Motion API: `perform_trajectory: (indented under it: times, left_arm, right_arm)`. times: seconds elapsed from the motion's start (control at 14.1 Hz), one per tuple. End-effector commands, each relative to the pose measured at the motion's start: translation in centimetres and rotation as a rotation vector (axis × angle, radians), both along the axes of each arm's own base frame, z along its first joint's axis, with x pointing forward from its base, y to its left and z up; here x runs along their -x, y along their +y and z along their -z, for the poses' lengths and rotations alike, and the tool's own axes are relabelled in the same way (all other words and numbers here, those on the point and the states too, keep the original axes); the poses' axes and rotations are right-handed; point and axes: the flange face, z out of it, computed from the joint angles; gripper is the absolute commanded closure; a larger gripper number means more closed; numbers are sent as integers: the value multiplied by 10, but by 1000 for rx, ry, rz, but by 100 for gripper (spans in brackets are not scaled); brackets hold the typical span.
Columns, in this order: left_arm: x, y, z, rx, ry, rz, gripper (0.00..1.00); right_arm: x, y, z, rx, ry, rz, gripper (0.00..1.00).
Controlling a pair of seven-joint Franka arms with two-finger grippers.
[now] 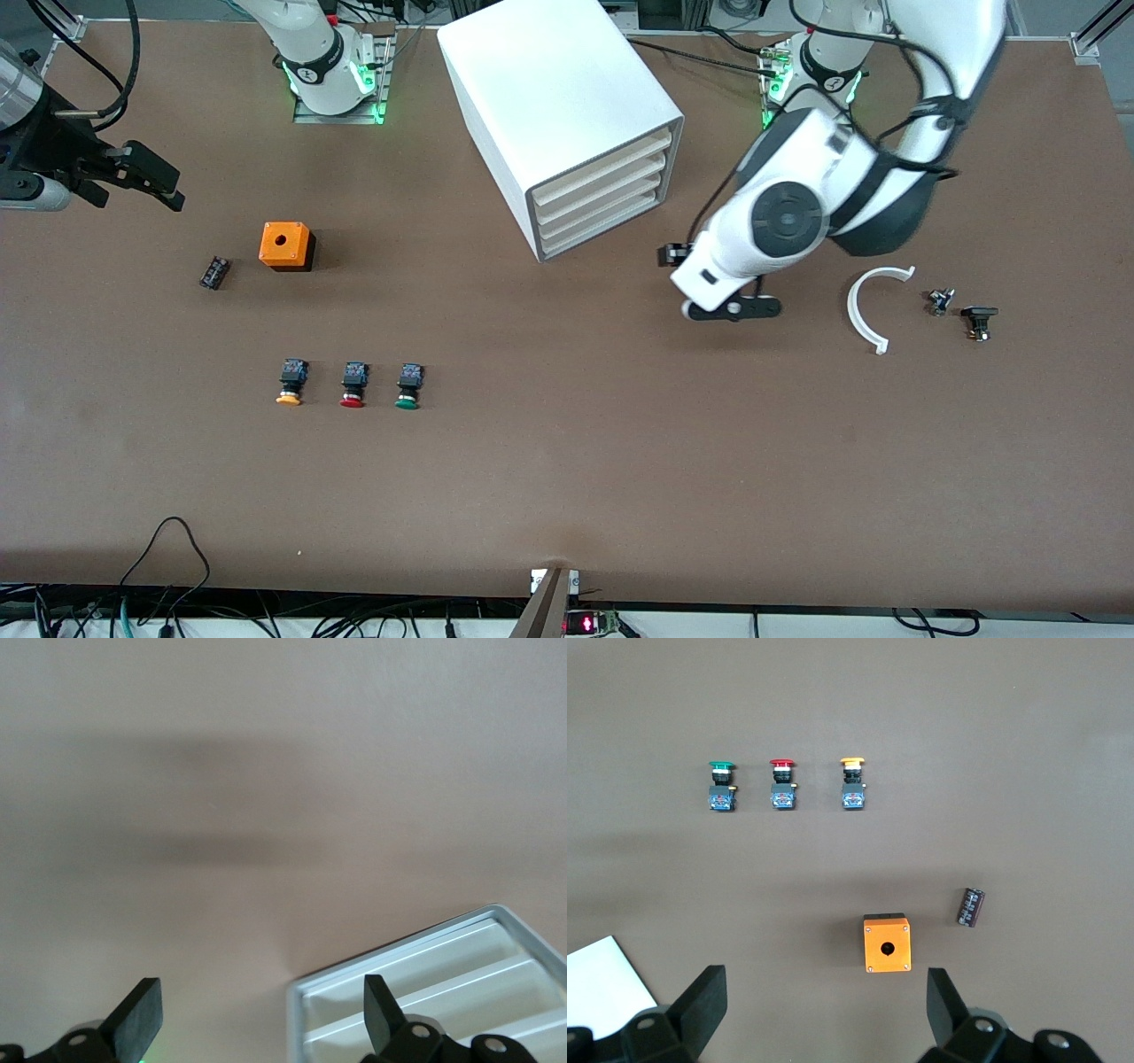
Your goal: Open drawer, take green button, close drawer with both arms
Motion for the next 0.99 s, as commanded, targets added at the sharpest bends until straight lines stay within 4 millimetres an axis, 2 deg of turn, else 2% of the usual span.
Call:
perform_trajectory:
  times: [0.0, 0.14, 0.21, 0.35, 0.42, 0.5, 0.64, 0.85, 0.92]
  left_arm:
    - [-7, 34, -46, -49, -55, 135, 0]
    - [-12, 61, -78, -41, -88, 195, 0]
    - [-13, 81, -95, -53, -121, 223, 0]
    - [-15, 130, -116, -59, -149, 288, 0]
    - [-12, 146, -122, -61, -162, 311, 0]
    - [-13, 168, -126, -54, -170, 277, 0]
    - [-12, 196, -141, 22, -203, 195, 0]
    - [2, 217, -155, 12, -307, 136, 0]
    - [7, 221, -159, 11, -335, 129, 0]
  right_arm:
    - [0, 3, -9, -2, 0, -17, 0]
    - [-7, 4, -11, -4, 9, -15, 0]
    - [-10, 6, -14, -3, 3, -22, 0]
    - [-14, 4, -13, -9, -4, -12, 0]
    - [-15, 5, -11, -13, 2, -18, 0]
    - [-15, 4, -10, -10, 5, -18, 0]
    - [-16, 5, -13, -4, -4, -24, 0]
    - [-26, 1, -31, -8, -35, -18, 0]
    - [-27, 2, -30, -4, -28, -15, 0]
